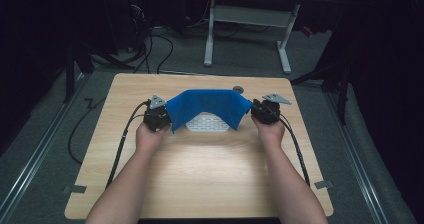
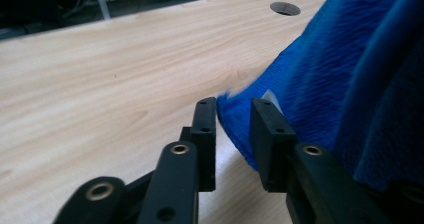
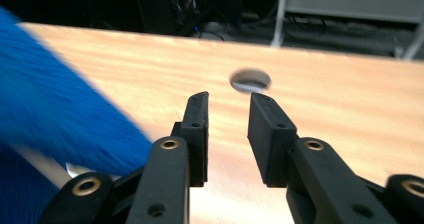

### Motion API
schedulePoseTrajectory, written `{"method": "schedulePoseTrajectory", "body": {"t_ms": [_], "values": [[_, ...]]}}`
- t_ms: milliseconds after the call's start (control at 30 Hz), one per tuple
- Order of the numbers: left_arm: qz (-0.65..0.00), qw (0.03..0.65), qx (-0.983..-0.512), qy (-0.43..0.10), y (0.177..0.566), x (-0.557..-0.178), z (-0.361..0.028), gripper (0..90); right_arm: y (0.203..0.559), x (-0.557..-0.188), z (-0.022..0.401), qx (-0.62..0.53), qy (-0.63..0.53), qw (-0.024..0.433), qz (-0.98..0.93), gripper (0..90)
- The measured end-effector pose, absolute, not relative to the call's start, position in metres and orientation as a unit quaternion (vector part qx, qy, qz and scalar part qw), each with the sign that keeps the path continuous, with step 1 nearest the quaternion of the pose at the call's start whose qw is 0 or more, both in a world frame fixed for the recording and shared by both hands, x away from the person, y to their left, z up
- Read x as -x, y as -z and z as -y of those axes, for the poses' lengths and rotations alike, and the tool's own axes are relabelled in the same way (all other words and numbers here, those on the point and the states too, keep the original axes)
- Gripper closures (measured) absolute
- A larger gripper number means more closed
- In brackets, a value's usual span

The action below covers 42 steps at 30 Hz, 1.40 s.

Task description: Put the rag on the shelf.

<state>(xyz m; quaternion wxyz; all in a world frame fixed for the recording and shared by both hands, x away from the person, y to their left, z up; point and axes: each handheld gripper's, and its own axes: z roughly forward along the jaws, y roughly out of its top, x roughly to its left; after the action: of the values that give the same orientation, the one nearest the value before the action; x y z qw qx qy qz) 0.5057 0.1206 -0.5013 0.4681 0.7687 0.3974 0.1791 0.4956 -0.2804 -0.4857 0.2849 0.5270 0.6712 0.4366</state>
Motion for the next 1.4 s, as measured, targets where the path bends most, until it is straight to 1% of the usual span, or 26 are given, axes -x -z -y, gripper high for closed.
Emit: {"method": "schedulePoseTrajectory", "body": {"t_ms": [67, 200, 267, 367, 467, 533, 633, 800, 967, 1067, 1133, 1267, 1300, 1333, 1400], "values": [[-0.402, 0.462, -0.769, -0.183, 0.502, -0.504, -0.122, 72.5, 0.489, -0.491, 0.284, -0.528, -0.435, 0.289, -0.670, 69.7], [-0.417, 0.457, -0.763, -0.185, 0.504, -0.501, -0.126, 61.5, 0.494, -0.482, 0.290, -0.533, -0.427, 0.288, -0.671, 69.5], [-0.423, 0.458, -0.757, -0.195, 0.504, -0.497, -0.129, 58.2, 0.496, -0.479, 0.292, -0.533, -0.423, 0.288, -0.674, 69.1], [-0.430, 0.453, -0.755, -0.198, 0.506, -0.492, -0.132, 56.5, 0.498, -0.473, 0.290, -0.528, -0.414, 0.287, -0.684, 68.5], [-0.433, 0.452, -0.753, -0.201, 0.508, -0.486, -0.135, 56.4, 0.499, -0.467, 0.288, -0.520, -0.417, 0.294, -0.686, 68.0], [-0.436, 0.439, -0.759, -0.201, 0.510, -0.484, -0.136, 56.1, 0.500, -0.464, 0.287, -0.521, -0.412, 0.289, -0.690, 66.9], [-0.439, 0.453, -0.749, -0.203, 0.510, -0.476, -0.139, 56.0, 0.501, -0.456, 0.285, -0.511, -0.409, 0.290, -0.698, 65.1], [-0.448, 0.455, -0.741, -0.208, 0.509, -0.465, -0.145, 56.1, 0.504, -0.445, 0.281, -0.501, -0.396, 0.292, -0.712, 61.7], [-0.440, 0.452, -0.747, -0.209, 0.509, -0.450, -0.147, 55.6, 0.502, -0.432, 0.278, -0.489, -0.398, 0.299, -0.717, 58.7], [-0.438, 0.441, -0.756, -0.207, 0.511, -0.440, -0.146, 55.3, 0.501, -0.424, 0.276, -0.485, -0.394, 0.299, -0.721, 57.2], [-0.438, 0.435, -0.758, -0.209, 0.513, -0.432, -0.147, 55.2, 0.500, -0.413, 0.274, -0.472, -0.403, 0.312, -0.720, 56.6], [-0.442, 0.431, -0.759, -0.208, 0.514, -0.417, -0.150, 54.0, 0.499, -0.394, 0.273, -0.463, -0.402, 0.323, -0.721, 53.7], [-0.441, 0.435, -0.757, -0.208, 0.514, -0.412, -0.151, 53.1, 0.498, -0.385, 0.273, -0.462, -0.404, 0.324, -0.720, 51.4], [-0.439, 0.440, -0.755, -0.209, 0.513, -0.407, -0.152, 53.1, 0.498, -0.385, 0.273, -0.462, -0.404, 0.324, -0.720, 51.4], [-0.437, 0.442, -0.754, -0.211, 0.511, -0.394, -0.151, 51.8, 0.496, -0.373, 0.271, -0.461, -0.407, 0.324, -0.719, 49.1]]}}
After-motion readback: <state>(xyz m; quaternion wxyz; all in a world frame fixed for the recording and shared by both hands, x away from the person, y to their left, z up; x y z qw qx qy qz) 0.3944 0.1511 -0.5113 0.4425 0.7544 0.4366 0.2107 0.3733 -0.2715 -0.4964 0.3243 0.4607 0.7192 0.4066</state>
